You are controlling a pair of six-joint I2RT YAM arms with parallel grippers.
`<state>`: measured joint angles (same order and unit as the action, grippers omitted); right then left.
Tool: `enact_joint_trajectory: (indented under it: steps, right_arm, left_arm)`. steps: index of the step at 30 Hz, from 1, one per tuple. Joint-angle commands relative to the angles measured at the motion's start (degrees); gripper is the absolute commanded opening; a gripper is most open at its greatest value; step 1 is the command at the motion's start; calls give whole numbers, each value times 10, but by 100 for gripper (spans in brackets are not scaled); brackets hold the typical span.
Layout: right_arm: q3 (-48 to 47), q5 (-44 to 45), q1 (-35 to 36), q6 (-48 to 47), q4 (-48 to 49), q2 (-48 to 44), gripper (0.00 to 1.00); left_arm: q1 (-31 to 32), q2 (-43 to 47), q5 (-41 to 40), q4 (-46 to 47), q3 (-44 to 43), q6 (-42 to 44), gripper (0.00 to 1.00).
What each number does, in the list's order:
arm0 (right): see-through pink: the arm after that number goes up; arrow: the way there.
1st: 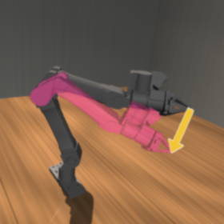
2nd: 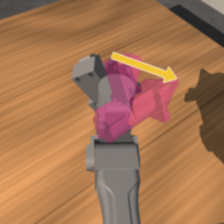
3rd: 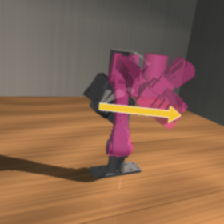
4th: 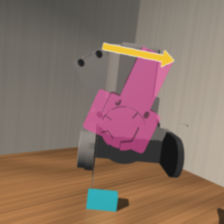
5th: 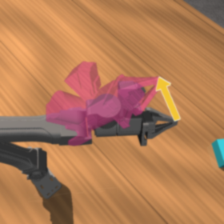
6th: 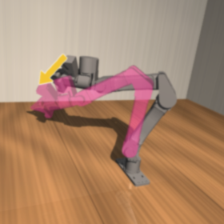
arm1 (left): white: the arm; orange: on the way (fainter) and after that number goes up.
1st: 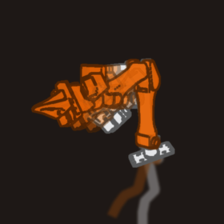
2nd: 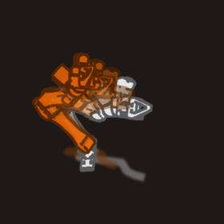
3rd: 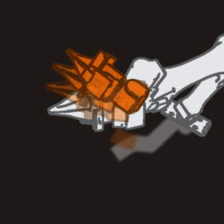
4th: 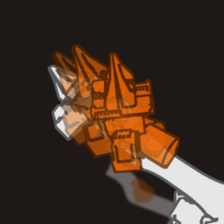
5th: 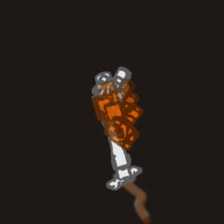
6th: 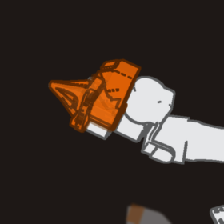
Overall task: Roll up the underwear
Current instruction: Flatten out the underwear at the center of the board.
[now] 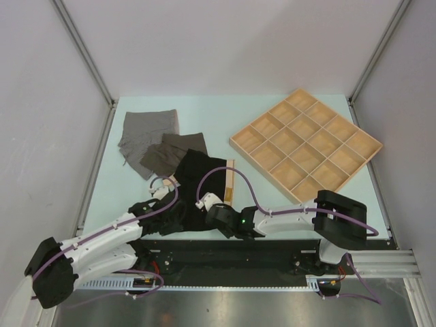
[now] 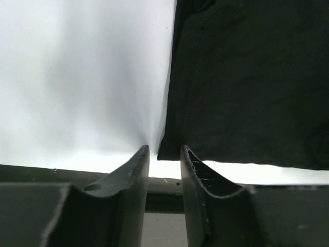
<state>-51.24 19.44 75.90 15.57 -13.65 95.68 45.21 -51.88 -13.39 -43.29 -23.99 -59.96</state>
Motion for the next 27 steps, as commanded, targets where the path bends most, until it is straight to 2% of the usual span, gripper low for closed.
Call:
enact_joint_trajectory:
  steps: [1, 7, 10, 11, 18, 27]
  right_arm:
    - [13, -22, 7, 18, -9, -8, 0]
    - [19, -23, 7, 25, -8, -17, 0]
    - [22, -22, 7, 28, -13, -28, 0]
    - [24, -23, 7, 27, -13, -31, 0]
    - [15, -44, 15, 23, -73, -73, 0]
    - [-25, -72, 51, 45, -182, -131, 0]
  left_arm:
    - [8, -9, -9, 10, 13, -25, 34]
    - [13, -21, 2, 42, 24, -25, 29]
    - [20, -31, 14, 62, 38, -30, 4]
    - [20, -33, 13, 64, 38, -31, 0]
    - [22, 50, -19, -12, -11, -36, 0]
    - [30, 105, 16, -70, -74, -12, 0]
